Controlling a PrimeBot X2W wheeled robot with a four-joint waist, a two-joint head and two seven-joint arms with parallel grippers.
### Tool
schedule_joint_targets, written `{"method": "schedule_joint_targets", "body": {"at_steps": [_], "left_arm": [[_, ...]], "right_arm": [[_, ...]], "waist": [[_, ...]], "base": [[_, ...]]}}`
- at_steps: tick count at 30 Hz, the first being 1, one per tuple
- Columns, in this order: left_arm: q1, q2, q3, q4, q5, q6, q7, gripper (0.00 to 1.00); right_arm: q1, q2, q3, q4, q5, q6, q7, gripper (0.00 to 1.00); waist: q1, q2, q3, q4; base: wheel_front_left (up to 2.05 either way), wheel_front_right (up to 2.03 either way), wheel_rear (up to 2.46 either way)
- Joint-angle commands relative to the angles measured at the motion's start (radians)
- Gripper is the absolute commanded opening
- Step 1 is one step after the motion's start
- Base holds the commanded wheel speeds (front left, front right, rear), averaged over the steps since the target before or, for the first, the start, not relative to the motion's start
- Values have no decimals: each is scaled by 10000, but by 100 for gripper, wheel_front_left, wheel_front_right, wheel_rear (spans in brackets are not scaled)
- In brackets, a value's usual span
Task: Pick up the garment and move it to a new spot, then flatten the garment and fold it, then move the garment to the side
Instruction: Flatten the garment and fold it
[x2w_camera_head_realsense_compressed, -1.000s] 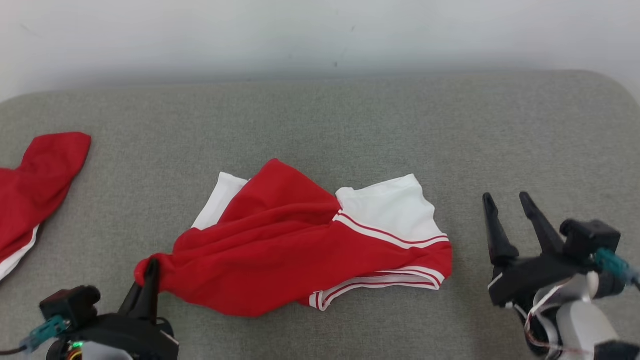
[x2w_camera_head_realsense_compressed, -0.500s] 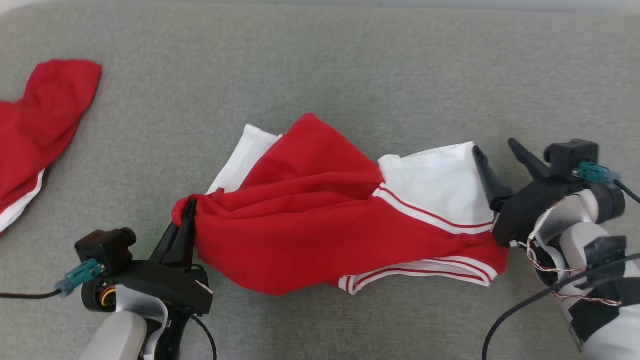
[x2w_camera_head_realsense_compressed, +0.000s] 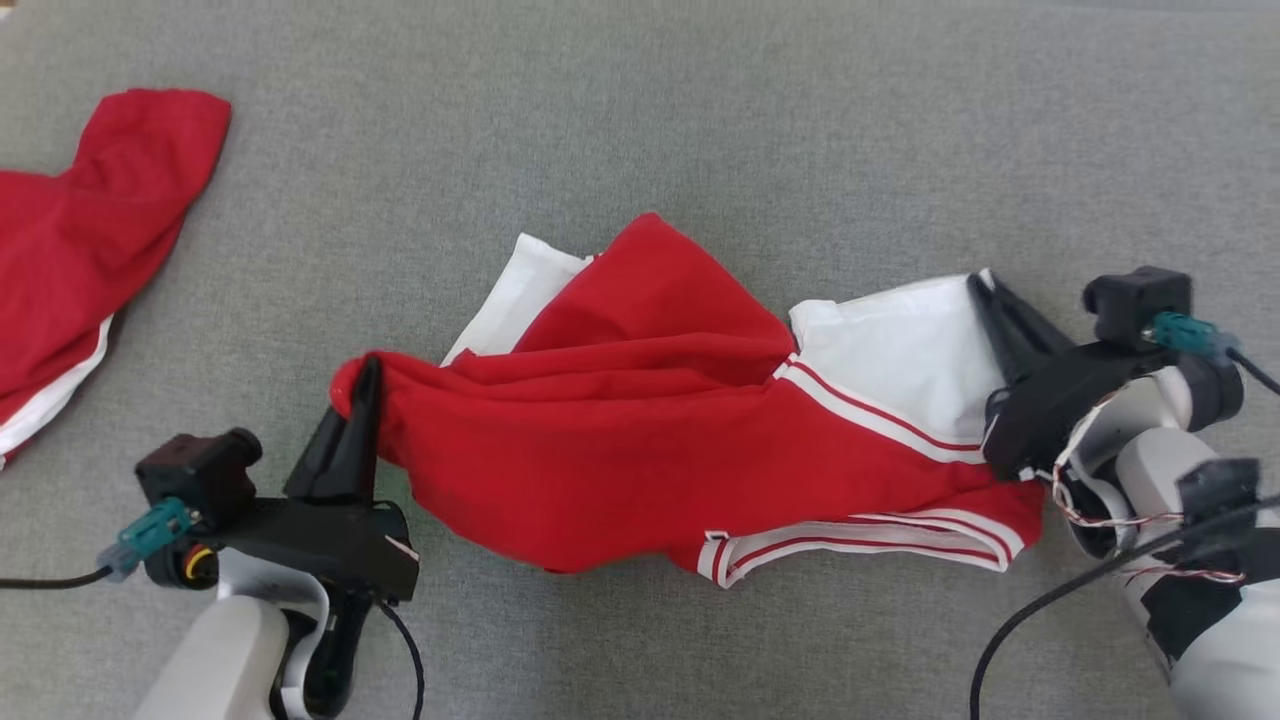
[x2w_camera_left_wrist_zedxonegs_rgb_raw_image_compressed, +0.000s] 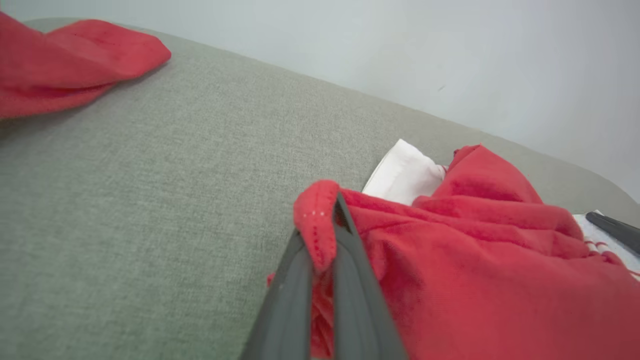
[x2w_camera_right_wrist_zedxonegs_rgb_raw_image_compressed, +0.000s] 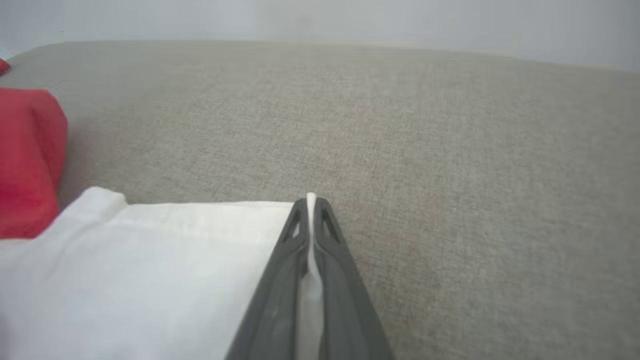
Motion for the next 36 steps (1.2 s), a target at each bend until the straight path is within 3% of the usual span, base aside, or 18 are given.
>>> {"method": "schedule_joint_targets", "body": {"at_steps": [1, 8, 16, 28, 36], "left_arm": [[-84, 116, 53, -185, 135, 54, -109, 0], [-54, 742, 282, -1528, 508, 453, 142, 0], [-33, 1340, 572, -3091, 916, 936, 527, 0], [140, 2104, 916, -6012, 1682, 1763, 1296, 0], [-339, 2349, 913, -6572, 1953, 1877, 1776, 0]], "right_arm": [[11, -57, -154, -113, 16, -10, -348, 0], [90, -30, -1335, -1416, -392, -10, -1456, 0], [642, 191, -2960, -3837, -1293, -10, -1541, 0], [1937, 899, -4794, -8411, -2598, -10, 80, 0], [1570, 989, -4993, -9157, -2583, -10, 783, 0]], "waist": [[-1, -2, -267, -103], [-1, -2, -1108, -487], [-1, -2, -1867, -885], [-1, -2, -2658, -1279], [-1, -2, -2596, -1402]], "base": [[0, 0, 0], [0, 0, 0], [0, 0, 0], [0, 0, 0], [0, 0, 0]]}}
